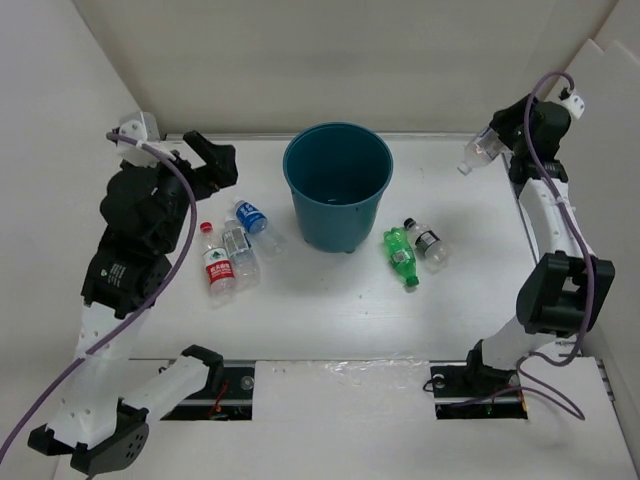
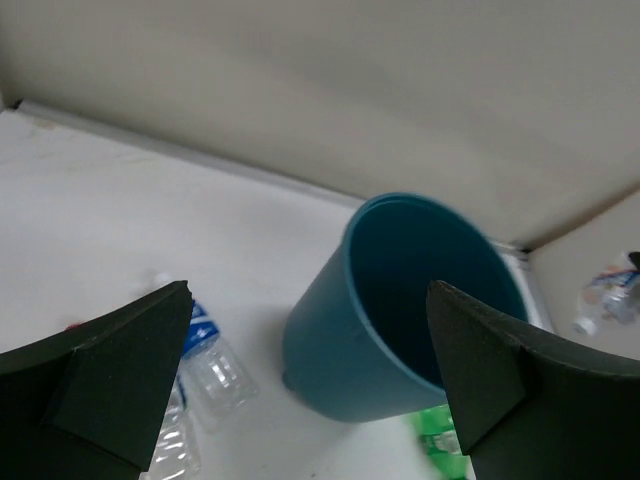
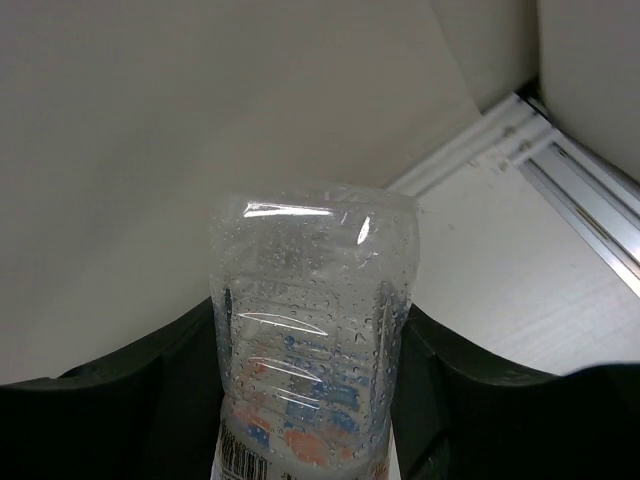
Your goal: Put the plastic bottles in the bin
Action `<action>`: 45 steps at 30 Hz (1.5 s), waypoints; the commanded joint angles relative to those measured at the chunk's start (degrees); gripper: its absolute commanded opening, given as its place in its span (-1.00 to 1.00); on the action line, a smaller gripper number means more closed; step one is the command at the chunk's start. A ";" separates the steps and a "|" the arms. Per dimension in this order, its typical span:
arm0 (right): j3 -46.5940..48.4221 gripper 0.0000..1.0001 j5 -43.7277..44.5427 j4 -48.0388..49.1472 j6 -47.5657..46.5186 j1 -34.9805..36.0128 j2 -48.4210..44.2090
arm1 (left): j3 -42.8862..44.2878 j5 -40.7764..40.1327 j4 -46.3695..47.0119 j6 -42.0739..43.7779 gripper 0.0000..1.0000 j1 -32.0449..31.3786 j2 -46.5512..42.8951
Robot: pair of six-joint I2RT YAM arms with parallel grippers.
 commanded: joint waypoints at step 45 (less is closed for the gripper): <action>15.76 -0.76 -48.14 63.28 12.72 44.12 4.87 | 6.97 60.14 37.76 7.13 -0.92 -2.08 24.50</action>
